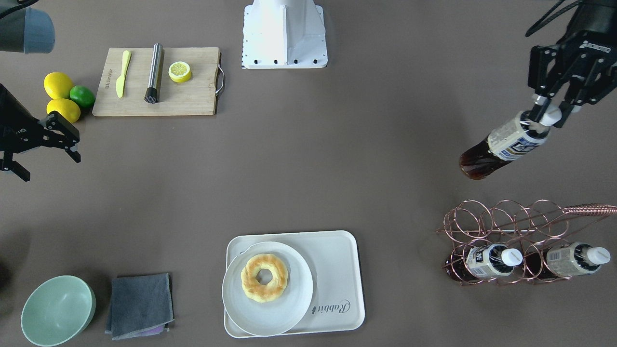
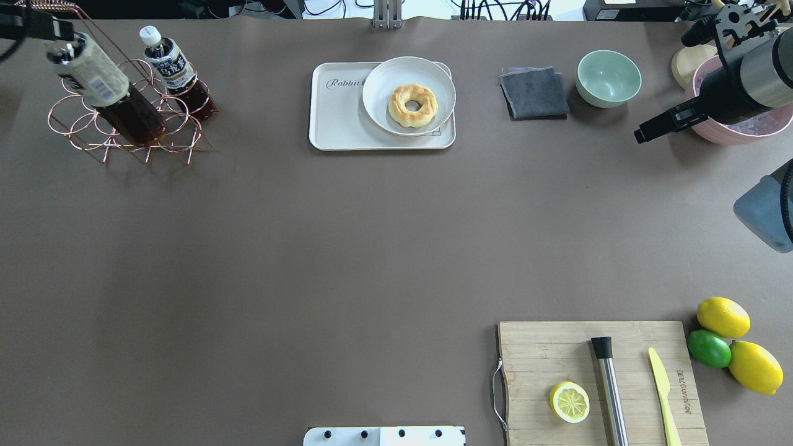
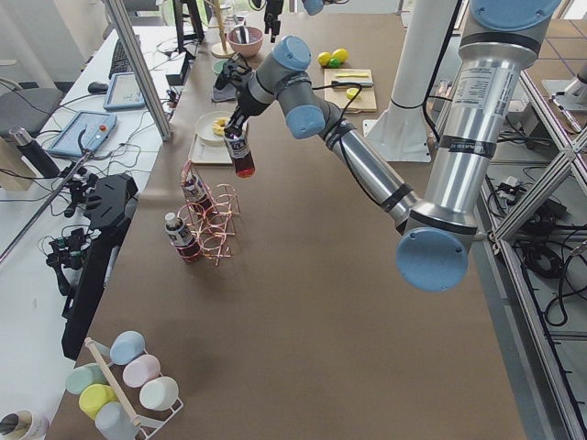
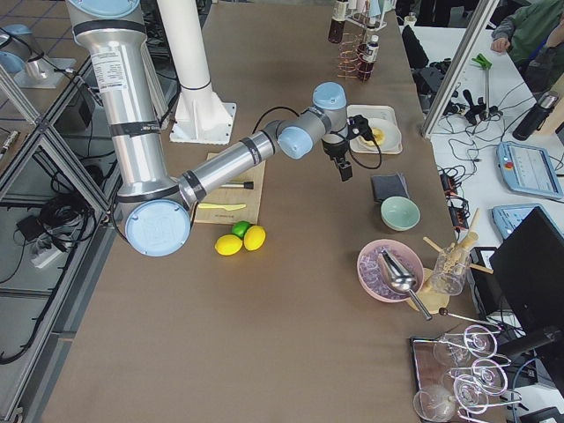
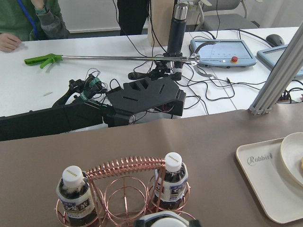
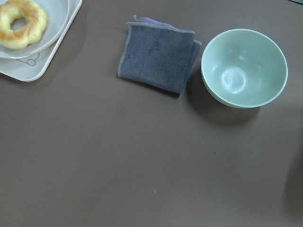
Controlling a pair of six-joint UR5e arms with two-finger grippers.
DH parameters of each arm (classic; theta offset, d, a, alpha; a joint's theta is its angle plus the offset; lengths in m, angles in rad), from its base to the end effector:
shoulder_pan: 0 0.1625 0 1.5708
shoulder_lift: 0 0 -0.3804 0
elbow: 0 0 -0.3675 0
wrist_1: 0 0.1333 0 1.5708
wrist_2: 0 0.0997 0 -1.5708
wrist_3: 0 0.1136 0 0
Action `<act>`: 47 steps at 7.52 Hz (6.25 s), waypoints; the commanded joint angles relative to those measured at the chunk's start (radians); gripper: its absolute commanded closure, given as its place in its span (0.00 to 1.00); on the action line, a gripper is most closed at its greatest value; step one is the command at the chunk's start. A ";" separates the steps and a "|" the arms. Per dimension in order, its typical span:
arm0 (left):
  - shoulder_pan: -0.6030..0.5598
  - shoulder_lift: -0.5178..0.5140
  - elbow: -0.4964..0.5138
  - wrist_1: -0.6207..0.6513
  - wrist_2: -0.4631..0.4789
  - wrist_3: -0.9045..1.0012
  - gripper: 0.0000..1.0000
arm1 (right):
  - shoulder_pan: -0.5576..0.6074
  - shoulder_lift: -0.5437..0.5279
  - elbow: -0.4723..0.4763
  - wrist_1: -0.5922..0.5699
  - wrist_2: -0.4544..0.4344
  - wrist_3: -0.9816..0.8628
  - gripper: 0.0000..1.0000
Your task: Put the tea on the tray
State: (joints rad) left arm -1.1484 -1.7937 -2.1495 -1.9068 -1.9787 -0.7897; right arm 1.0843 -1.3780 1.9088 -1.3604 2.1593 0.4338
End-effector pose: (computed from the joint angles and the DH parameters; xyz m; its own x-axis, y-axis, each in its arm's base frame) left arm 0.1147 -0.4705 0.2227 0.6078 0.2243 -0.7618 0.3686 0.7700 0.5208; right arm -0.1844 -0.4988 0.3522 0.6531 -0.3794 0.6553 0.0775 0.8944 0.4405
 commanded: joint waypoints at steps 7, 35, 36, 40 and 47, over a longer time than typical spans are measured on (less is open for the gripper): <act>0.749 -0.416 0.135 0.298 0.755 -0.299 1.00 | -0.047 0.120 -0.002 0.000 -0.001 0.000 0.00; -0.152 0.226 0.124 0.290 -0.227 0.572 0.00 | -0.636 0.505 0.030 -0.070 -0.699 0.430 0.00; -0.189 0.226 0.160 0.287 -0.230 0.627 0.00 | -0.679 0.549 0.026 -0.141 -0.760 0.469 0.00; -0.200 0.229 0.158 0.287 -0.230 0.629 0.00 | -0.782 0.563 -0.059 -0.158 -0.972 0.479 0.02; -0.203 0.226 0.158 0.288 -0.232 0.627 0.00 | -0.781 0.562 -0.125 -0.023 -0.980 0.479 0.95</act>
State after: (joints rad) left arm -1.3514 -1.5669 -1.9909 -1.6184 -2.2104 -0.1618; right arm 0.3028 -0.8160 1.7800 -1.3860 1.1780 0.9121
